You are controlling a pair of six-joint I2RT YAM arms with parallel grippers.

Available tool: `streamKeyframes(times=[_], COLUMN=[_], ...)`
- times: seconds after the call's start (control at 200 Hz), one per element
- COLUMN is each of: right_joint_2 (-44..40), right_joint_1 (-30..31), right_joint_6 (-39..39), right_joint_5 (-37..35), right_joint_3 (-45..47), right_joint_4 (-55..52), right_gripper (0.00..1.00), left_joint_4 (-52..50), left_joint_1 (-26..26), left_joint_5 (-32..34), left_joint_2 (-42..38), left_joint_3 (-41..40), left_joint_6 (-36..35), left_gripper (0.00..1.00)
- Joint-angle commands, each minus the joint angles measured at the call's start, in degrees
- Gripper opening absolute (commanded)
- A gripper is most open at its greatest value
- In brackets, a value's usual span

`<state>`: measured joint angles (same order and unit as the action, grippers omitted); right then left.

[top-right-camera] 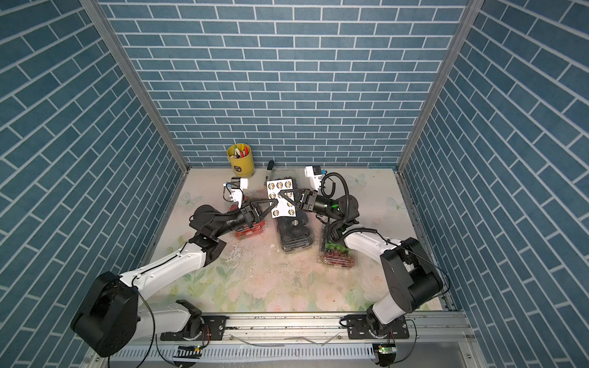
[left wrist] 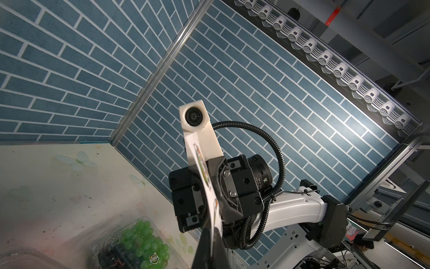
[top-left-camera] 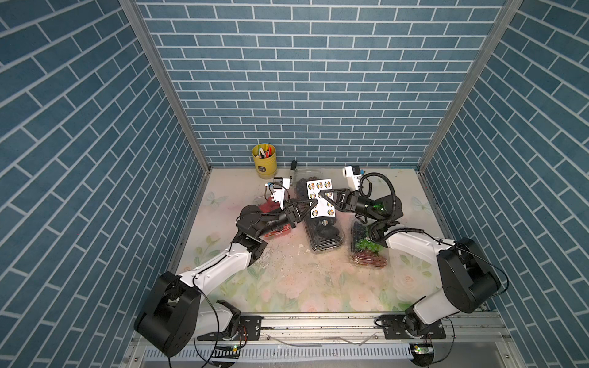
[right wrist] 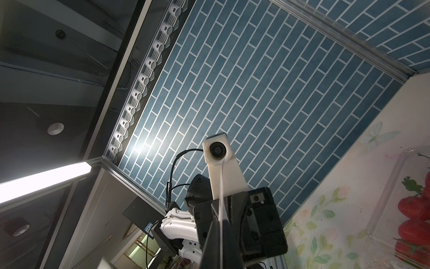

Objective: Label fruit boxes
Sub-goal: Adjust the label sticker.

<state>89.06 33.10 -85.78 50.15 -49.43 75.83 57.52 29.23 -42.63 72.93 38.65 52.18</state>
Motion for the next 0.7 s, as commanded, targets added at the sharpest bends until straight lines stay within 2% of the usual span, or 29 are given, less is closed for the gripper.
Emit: streamKeyframes(times=[0.0, 0.175, 0.695], right_joint_2=[0.7, 0.5, -0.5], right_joint_1=[0.3, 0.5, 1.1], right_joint_6=[-3.0, -3.0, -2.8], right_joint_5=[0.7, 1.3, 2.9], right_joint_3=[0.6, 0.3, 0.4], right_joint_4=[3.0, 2.8, 3.1], right_gripper=[0.0, 0.0, 0.0], left_joint_4=[2.8, 5.3, 1.5], left_joint_1=[0.1, 0.1, -0.1], left_joint_5=[0.3, 0.1, 0.9], left_joint_2=[-1.0, 0.5, 1.7], left_joint_3=[1.1, 1.1, 3.1], left_joint_6=[-0.3, 0.6, -1.1], left_gripper=[0.0, 0.0, 0.0])
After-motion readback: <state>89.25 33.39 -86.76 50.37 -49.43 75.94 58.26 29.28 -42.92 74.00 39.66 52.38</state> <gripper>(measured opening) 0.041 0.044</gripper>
